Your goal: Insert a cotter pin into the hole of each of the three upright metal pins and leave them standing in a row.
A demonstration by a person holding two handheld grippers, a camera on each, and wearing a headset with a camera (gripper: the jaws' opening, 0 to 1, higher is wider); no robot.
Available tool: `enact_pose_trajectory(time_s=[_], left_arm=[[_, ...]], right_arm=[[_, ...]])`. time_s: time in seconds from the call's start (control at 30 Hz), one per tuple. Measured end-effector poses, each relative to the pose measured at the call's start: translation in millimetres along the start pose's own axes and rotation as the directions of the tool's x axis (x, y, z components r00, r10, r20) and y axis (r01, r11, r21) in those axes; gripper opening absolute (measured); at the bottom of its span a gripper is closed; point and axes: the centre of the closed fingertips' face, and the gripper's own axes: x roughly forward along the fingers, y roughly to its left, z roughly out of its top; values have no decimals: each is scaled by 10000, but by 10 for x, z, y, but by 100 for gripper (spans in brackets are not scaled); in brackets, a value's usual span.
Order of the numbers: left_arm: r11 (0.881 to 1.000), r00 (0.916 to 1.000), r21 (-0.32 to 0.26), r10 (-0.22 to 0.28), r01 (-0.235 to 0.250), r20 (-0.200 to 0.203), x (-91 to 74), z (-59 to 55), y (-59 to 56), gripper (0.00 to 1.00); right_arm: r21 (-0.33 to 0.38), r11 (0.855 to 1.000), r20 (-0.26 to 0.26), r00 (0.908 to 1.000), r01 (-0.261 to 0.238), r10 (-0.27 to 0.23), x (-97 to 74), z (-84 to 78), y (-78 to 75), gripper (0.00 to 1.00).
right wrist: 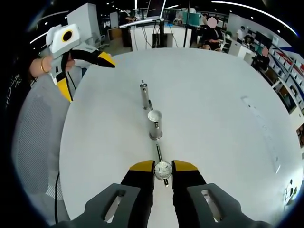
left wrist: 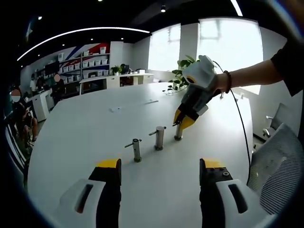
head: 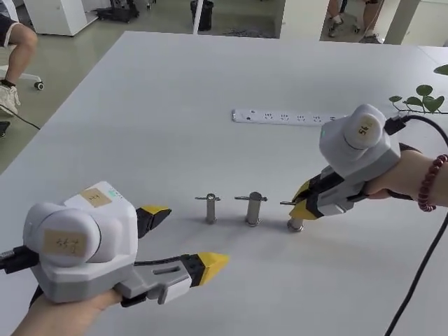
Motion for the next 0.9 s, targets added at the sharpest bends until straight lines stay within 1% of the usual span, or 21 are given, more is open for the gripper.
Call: enact_pose_trajectory(time_s=[0.2, 0.3, 0.4, 0.6, 0.67, 0.73, 0.9], left_arm=[[10000, 9999, 44, 4, -5, 137, 1, 29, 1, 71], [10000, 10000, -26, 14, -14, 53, 3, -2, 12, 71], [10000, 10000, -4, 59, -59, 3, -5, -17, 20, 73], [9999, 9999, -85, 124, -124, 18, -15, -15, 36, 73], [9997, 9999, -210, 128, -128, 10, -14, -26, 43, 72], [9994, 9999, -317, 143, -143, 3, -15, -44, 59, 72], [9993, 9999, -344, 170, -170, -16, -29, -53, 43, 72]], right_arm=[[29, 10000, -2, 10000, 20, -20, 11, -16, -45, 8], [150, 9999, 58, 10000, -6, 5, 13, -15, -58, 8], [113, 9999, 64, 10000, -20, 19, 13, -18, -64, 9], [124, 9997, 154, 9996, -223, 221, 19, -13, -79, 9], [-136, 9993, 89, 9994, -346, 347, 21, -14, -73, 9], [-137, 9990, 71, 9990, -432, 433, 23, -12, -73, 9], [-160, 9982, 202, 9981, -575, 579, 27, -9, -77, 9]])
